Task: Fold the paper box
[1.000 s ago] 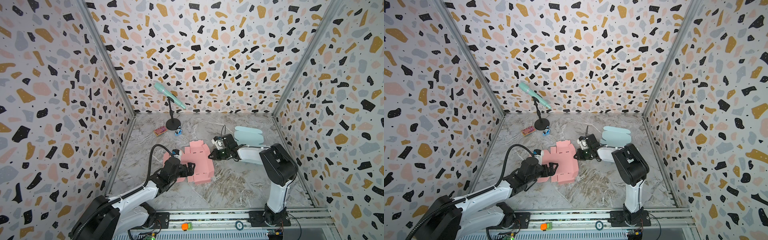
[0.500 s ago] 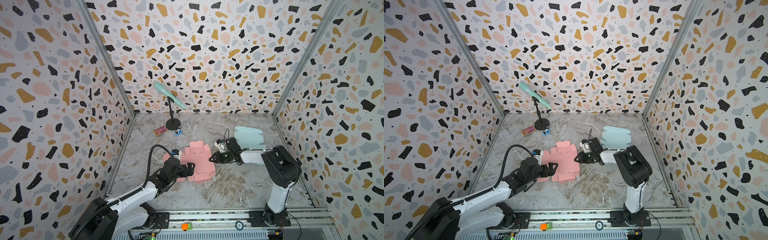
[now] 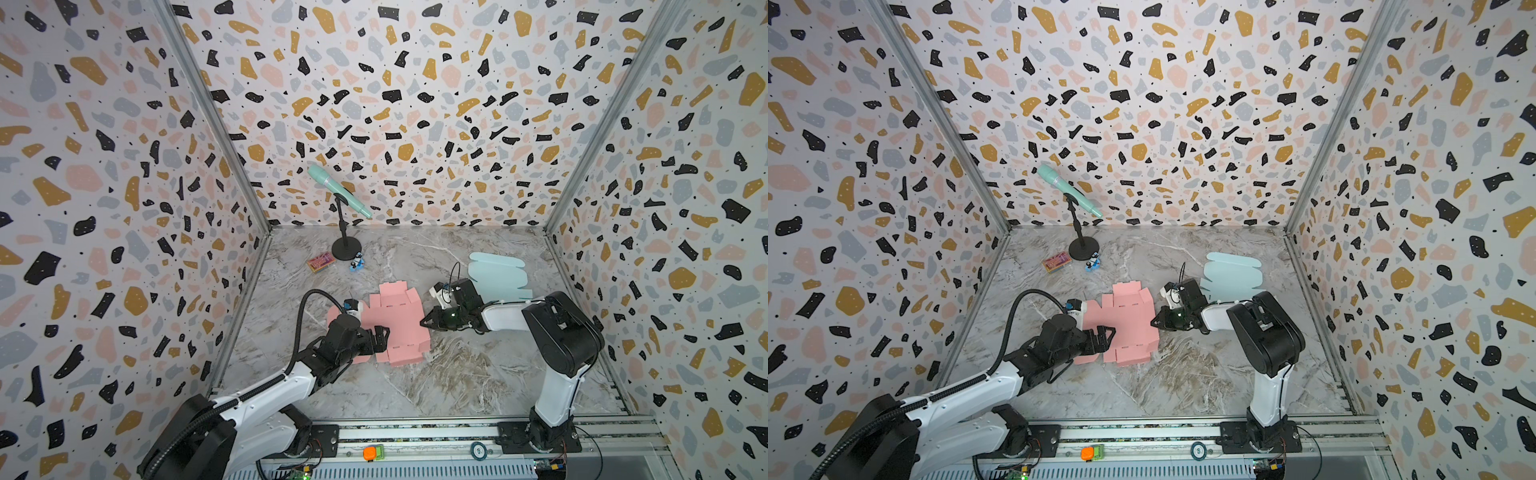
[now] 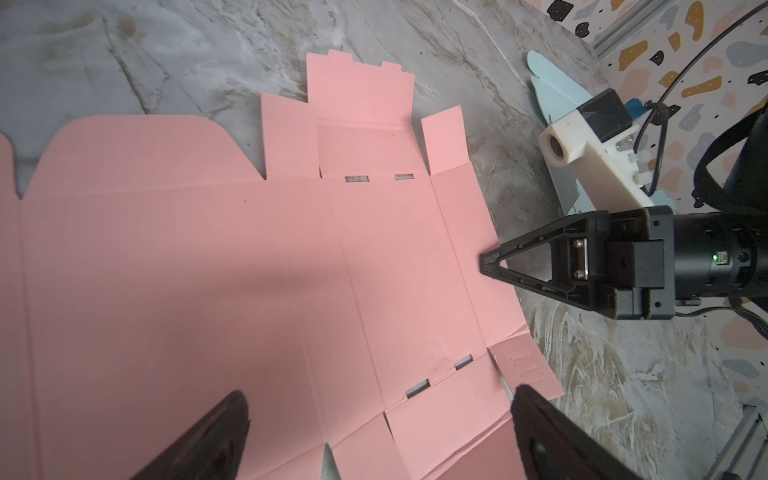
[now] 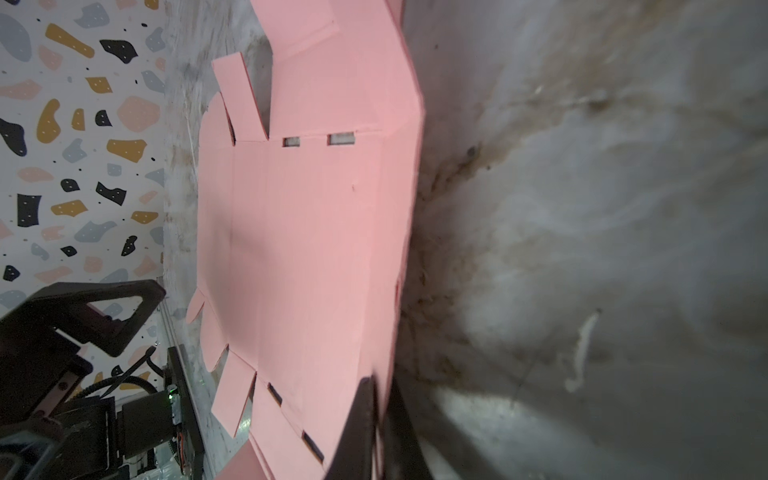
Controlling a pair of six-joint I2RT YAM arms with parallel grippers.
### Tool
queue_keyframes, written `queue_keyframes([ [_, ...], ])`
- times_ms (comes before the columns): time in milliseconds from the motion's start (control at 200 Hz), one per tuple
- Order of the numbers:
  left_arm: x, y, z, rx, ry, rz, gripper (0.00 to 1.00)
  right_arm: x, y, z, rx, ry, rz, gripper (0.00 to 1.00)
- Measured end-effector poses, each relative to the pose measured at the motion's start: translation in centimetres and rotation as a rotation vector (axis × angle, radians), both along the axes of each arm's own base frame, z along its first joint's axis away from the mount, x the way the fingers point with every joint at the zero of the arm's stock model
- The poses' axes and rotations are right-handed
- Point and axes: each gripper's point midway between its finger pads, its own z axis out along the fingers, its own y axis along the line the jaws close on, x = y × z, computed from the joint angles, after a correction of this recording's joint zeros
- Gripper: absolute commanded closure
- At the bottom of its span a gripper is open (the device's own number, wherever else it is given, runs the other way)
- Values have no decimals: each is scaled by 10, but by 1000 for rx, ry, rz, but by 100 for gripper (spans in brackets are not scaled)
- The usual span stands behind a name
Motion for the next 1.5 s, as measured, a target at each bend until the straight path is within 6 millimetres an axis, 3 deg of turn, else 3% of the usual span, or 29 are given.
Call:
queue_keyframes([
  [75, 3, -3, 7, -10, -11, -5, 12, 0, -1, 8, -30, -32, 18, 97],
  [200, 10, -7, 21, -34, -34, -15, 29, -2, -3, 32, -82, -98, 48, 99],
  [466, 31, -8, 58, -105, -83, -10, 81, -20, -3, 98, -190, -298, 129, 100],
  [661, 46, -14, 80, -131, -108, -27, 99, -40, -7, 131, -243, -389, 163, 100],
  [801, 54, -16, 96, -148, -137, -44, 100, -55, -12, 143, -273, -425, 183, 100],
  [1051, 61, -27, 104, -185, -139, -104, 100, -74, -18, 150, -323, -455, 233, 100],
  [1502, 70, -58, 137, -228, -213, -238, 100, -81, -17, 166, -334, -523, 287, 100],
])
